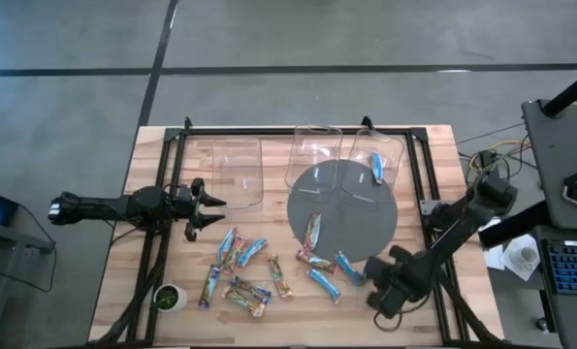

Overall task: Pick and place Granola Bars by type
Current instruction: Put the blue granola bar into the middle transparent bin

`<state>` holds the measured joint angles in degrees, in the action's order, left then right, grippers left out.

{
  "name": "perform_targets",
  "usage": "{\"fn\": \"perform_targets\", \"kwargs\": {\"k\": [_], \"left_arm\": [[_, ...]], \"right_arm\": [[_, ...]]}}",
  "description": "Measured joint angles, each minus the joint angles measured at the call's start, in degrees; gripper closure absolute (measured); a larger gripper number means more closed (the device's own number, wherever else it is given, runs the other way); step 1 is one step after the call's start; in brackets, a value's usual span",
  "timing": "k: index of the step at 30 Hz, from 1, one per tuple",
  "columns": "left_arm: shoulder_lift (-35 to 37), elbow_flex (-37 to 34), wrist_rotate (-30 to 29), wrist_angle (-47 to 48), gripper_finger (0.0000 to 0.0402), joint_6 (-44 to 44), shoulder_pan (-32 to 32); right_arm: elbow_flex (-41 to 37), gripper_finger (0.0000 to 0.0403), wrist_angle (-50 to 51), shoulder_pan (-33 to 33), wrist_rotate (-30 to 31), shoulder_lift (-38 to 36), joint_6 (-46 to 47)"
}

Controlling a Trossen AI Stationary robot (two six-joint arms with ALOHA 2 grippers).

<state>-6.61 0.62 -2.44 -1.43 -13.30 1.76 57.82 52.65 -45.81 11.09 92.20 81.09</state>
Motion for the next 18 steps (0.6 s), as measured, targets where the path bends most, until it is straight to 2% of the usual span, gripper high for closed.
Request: {"fn": "perform_targets", "kwargs": {"k": [3, 6, 8, 10, 12, 14, 18], "left_arm": [[0.0, 0.0, 0.0, 0.0, 0.0209, 0.0, 0.0], [-0.01, 0.0, 0.0, 0.0, 0.0209, -0.01, -0.01], [-0.01, 0.0, 0.0, 0.0, 0.0209, 0.0, -0.01], [-0.01, 0.0, 0.0, 0.0, 0.0209, 0.0, -0.02], [0.0, 0.0, 0.0, 0.0, 0.0209, -0.02, 0.0], [0.0, 0.0, 0.0, 0.0, 0.0209, 0.0, 0.0], [-0.01, 0.0, 0.0, 0.0, 0.0209, -0.02, -0.02]], "right_arm": [[-0.2, 0.0374, 3.2, 3.03, 8.94, -7.38, 8.0], [-0.52, 0.0372, 1.9, 8.72, 20.52, -15.35, 13.15], [-0.63, 0.0371, -0.03, 14.46, 28.0, -19.81, 14.11], [-0.66, 0.0371, -5.08, 21.61, 32.09, -22.91, 10.47], [-0.68, 0.037, -14.03, 30.24, 30.92, -24.28, -0.56], [-0.68, 0.037, -22.77, 39.15, 24.56, -24.03, -11.8], [-0.74, 0.036, -31.28, 56.05, 13.31, -20.73, -20.79]]}}
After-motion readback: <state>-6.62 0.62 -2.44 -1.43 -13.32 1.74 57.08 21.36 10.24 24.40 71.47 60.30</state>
